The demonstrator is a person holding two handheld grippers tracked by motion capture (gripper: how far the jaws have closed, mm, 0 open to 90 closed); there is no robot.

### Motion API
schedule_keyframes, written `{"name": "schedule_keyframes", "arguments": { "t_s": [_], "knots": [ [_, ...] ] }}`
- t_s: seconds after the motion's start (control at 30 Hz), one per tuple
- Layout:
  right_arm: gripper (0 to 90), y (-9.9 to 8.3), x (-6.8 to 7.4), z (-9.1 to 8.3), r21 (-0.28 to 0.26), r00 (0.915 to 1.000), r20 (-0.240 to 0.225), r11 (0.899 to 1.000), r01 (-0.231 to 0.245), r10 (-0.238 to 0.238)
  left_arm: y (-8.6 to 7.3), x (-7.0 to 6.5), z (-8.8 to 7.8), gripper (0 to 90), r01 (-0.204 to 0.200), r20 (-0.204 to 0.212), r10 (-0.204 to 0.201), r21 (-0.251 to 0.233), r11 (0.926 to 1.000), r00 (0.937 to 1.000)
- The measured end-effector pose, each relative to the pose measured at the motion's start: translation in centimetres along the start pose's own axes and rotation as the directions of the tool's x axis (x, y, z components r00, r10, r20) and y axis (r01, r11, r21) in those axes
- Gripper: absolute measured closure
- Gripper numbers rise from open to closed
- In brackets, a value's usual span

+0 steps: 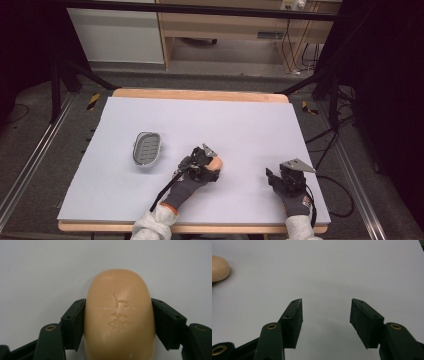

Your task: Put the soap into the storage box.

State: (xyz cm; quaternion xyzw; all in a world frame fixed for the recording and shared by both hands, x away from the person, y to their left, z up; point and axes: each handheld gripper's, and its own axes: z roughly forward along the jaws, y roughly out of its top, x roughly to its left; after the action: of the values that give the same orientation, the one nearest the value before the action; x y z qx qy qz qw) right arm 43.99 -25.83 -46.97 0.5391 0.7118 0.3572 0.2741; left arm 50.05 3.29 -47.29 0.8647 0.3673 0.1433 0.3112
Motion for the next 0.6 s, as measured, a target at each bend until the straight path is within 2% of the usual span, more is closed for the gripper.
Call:
{"name": "schedule_keyframes", "arguments": {
  "t_s": [0.1,0.4,0.6],
  "knots": [
    [43.6,0.0,0.0,0.0,0.0,1.0,0.0,1.0,0.0,0.0,0.0,0.0,-0.2,32.0,0.001,0.001,-0.001,0.003,1.0,1.0],
    [43.6,0.0,0.0,0.0,-0.001,1.0,0.001,1.0,0.0,0.0,0.3,0.0,-1.7,32.0,0.002,0.018,-0.002,-0.029,0.9996,0.9998],
    [43.5,0.0,-0.1,-0.1,-0.002,1.0,0.0,1.0,0.0,0.0,0.3,0.3,-2.7,32.0,0.001,0.013,0.0,-0.043,0.9991,0.9999]
  ]
}}
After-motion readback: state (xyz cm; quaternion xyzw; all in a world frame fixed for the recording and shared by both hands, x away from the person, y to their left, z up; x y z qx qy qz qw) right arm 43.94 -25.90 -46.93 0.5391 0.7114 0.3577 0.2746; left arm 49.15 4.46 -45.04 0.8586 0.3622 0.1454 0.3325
